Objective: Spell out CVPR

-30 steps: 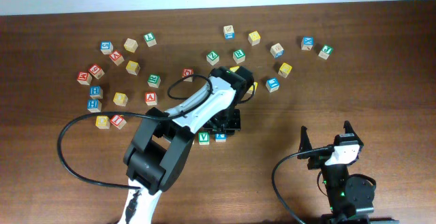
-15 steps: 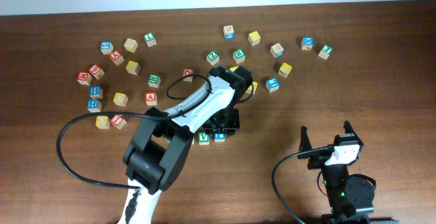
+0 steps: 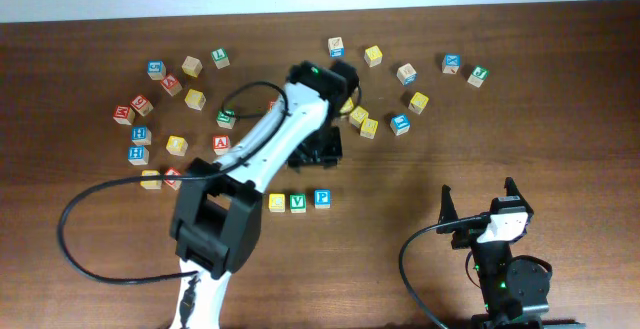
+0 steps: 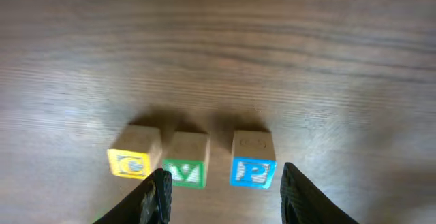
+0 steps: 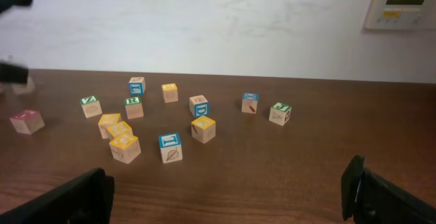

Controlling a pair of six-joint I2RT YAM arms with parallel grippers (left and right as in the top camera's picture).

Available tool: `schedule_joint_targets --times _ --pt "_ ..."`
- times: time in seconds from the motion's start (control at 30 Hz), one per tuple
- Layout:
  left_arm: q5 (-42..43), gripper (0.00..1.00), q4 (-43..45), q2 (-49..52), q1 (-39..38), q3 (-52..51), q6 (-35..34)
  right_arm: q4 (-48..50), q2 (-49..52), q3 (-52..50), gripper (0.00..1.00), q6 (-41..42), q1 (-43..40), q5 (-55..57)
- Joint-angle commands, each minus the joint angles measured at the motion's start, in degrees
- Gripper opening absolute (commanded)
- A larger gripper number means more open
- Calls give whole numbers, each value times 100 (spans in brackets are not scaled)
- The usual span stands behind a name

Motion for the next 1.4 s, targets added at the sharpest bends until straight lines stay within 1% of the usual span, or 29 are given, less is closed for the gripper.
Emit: schedule_joint_targets --times 0.0,0.07,0.13,0.17,0.2,0.23,0.27,0.37,0.5,0.7,0.73,0.93,1.1,1.37 --pt "-87 44 -52 -181 280 693 306 -39 -37 -31 98 42 -37 44" --pt "-98 46 37 -181 570 844 306 -39 -37 -31 98 42 -37 44" --pt "-400 53 184 -181 1078 837 304 -39 -37 -31 98 42 -37 44" --pt "-577 58 234 -181 1259 833 304 -39 -37 -31 98 42 -37 44" --pt "-697 59 291 -181 1394 833 304 -39 -37 -31 99 42 -37 44" --pt "-905 62 363 -181 1665 828 306 -39 -37 -31 98 42 -37 44" --pt "-1001 73 402 -181 1838 822 306 -39 -37 -31 98 42 -37 44" --pt "-1010 99 531 -179 2269 820 304 -39 -37 -31 98 42 -37 44" --pt "-1010 99 791 -179 2588 811 304 -39 -37 -31 98 42 -37 44" --pt "-1019 99 1054 -170 2614 809 306 -39 -37 -31 98 42 -37 44" --pt "-1123 99 1091 -170 2614 809 306 -39 -37 -31 98 42 -37 44" --pt "-1545 99 1062 -170 2730 809 306 -39 -37 -31 98 42 -37 44" --pt "-1545 99 898 -170 2999 793 306 -39 -37 -31 98 42 -37 44" --pt "-1543 99 752 -162 3071 785 306 -39 -37 -31 98 42 -37 44"
